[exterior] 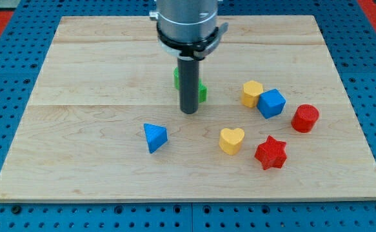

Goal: Slide the green star up a bit

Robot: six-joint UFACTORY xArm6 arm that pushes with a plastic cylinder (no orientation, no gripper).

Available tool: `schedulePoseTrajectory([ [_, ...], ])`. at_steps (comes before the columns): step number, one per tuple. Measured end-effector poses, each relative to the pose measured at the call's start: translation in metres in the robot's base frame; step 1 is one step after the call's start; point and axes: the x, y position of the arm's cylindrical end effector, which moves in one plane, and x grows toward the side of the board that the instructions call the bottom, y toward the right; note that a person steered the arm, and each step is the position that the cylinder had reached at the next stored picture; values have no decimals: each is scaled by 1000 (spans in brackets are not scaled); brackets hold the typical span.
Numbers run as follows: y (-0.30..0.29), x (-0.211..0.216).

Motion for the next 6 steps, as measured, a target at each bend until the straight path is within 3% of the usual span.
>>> schedulePoseTrajectory([
  [1, 19, -19],
  [4, -74, -32],
  [5, -46, -13],
  [6, 7, -42],
])
